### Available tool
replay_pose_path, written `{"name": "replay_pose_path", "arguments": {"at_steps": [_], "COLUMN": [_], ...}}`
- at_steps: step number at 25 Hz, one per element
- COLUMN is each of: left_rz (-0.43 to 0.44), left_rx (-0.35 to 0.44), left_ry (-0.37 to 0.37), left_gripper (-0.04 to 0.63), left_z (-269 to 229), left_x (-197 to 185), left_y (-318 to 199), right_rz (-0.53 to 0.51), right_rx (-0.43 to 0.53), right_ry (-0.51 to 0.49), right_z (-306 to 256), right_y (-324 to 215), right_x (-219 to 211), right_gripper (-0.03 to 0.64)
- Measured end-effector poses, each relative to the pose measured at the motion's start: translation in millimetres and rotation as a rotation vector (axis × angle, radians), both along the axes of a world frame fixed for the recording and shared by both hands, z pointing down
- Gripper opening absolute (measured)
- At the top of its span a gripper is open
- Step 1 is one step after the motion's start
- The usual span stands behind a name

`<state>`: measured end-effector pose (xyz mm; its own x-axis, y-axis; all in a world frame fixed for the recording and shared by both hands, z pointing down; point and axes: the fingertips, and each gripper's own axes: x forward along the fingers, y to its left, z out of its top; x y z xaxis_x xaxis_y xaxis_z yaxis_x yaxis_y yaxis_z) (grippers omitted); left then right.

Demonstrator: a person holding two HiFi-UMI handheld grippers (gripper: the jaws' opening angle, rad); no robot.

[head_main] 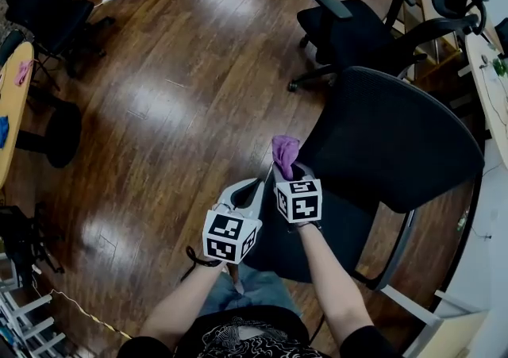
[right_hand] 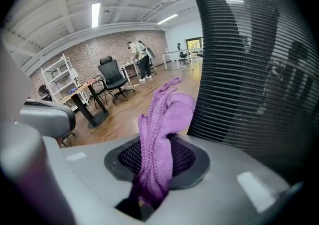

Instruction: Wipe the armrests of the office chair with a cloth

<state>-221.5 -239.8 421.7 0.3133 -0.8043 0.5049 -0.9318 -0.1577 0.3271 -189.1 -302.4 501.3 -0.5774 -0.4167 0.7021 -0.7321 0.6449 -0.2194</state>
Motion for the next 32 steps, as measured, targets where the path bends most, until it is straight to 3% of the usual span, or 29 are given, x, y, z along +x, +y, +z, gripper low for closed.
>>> {"name": "replay_pose_path", "arguments": {"at_steps": [10, 24, 32], "left_rz": [0.072, 0.147, 0.177], "left_rx": [-0.02, 0.003, 0.027], "left_ry": [0.001, -0.019, -0.01], "left_gripper": [0.005, 0.005, 0.005], "left_z": [7, 3, 9], "left_x": [7, -2, -2], "left_y": [57, 157, 223], "right_rz": [-0.008, 0.07, 0.105], "right_rx": [0.005, 0.001, 0.047], "right_ry": [0.005, -0.025, -0.047], "right_z": [-4, -5, -5], "right_y": [69, 182, 256], "right_x": [0, 5, 10], "right_gripper": [0.095, 0.095, 0.095]}}
